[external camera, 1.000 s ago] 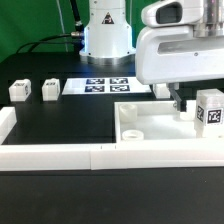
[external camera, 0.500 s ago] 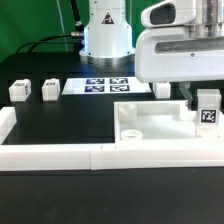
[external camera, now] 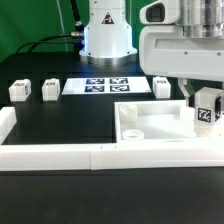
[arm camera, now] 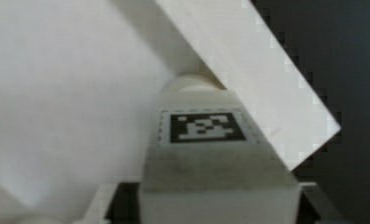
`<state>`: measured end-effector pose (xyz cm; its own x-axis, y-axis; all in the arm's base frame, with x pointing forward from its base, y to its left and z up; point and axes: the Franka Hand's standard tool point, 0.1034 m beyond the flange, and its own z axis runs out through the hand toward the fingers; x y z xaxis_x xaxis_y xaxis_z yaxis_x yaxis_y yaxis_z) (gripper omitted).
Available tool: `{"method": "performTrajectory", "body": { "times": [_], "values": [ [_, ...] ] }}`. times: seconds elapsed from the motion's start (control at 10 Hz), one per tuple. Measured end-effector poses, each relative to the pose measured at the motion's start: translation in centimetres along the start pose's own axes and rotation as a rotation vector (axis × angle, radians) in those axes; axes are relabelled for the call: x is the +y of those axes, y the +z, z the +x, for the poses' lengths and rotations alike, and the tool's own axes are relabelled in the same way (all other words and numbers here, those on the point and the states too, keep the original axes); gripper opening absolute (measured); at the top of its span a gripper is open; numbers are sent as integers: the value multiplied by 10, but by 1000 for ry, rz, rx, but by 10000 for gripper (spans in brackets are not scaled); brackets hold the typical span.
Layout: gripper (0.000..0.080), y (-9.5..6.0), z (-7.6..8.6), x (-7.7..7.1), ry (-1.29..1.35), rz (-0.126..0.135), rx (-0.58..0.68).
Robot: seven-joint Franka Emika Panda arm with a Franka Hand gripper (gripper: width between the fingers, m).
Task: Assemble square table
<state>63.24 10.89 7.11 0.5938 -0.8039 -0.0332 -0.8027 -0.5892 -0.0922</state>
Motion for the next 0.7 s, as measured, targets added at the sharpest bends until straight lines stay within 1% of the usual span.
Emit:
{"method": "performTrajectory", "body": {
  "times": [0.1, 0.3, 0.7],
  "values": [
    [291, 1, 0, 1, 159, 7, -14],
    [291, 3, -2, 1, 419, 14, -38],
    [291, 3, -5, 0, 768, 14, -50]
  ]
}}
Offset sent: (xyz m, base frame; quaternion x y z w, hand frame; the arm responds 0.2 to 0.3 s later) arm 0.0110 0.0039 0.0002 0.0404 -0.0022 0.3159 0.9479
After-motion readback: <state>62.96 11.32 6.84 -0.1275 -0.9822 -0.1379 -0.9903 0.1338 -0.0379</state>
